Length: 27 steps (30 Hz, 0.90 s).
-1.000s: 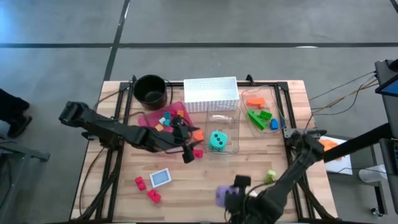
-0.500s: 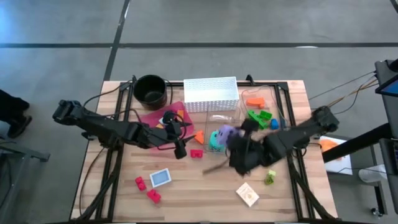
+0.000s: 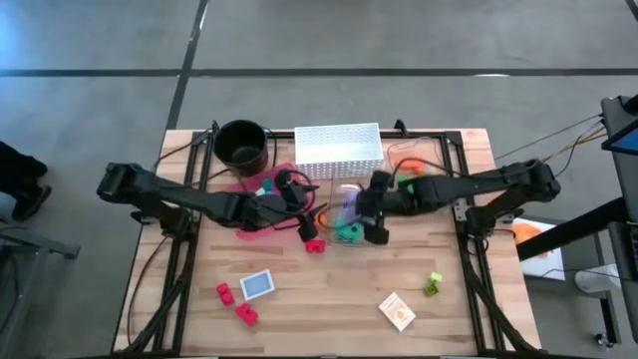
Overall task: Pick & Place Toys
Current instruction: Put the purple die into the bottom transparent bin
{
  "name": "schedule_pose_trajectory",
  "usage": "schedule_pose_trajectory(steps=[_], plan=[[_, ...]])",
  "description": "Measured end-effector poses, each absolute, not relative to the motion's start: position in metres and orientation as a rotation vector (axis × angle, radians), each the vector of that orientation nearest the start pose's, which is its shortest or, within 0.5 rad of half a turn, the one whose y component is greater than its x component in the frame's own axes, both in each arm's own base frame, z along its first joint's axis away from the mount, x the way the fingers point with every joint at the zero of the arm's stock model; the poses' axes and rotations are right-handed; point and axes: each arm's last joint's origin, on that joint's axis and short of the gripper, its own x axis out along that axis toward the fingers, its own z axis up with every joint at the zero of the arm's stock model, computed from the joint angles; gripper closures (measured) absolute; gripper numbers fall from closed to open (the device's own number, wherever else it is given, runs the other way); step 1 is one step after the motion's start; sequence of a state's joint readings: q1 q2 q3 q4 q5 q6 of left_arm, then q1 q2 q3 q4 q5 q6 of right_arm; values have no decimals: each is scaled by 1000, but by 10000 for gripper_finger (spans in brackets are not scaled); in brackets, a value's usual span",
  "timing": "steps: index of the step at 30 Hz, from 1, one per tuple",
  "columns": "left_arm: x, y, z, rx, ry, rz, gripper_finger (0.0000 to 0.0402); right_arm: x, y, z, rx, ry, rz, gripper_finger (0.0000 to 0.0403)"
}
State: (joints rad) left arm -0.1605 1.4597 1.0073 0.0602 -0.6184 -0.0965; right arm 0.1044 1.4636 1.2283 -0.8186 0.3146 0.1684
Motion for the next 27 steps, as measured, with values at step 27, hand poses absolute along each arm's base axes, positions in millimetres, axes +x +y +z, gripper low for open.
schedule_pose_trajectory(steps=[27], plan=[[411, 49, 197, 81, 338, 332, 159, 323, -42, 236, -182, 1144, -355, 5]])
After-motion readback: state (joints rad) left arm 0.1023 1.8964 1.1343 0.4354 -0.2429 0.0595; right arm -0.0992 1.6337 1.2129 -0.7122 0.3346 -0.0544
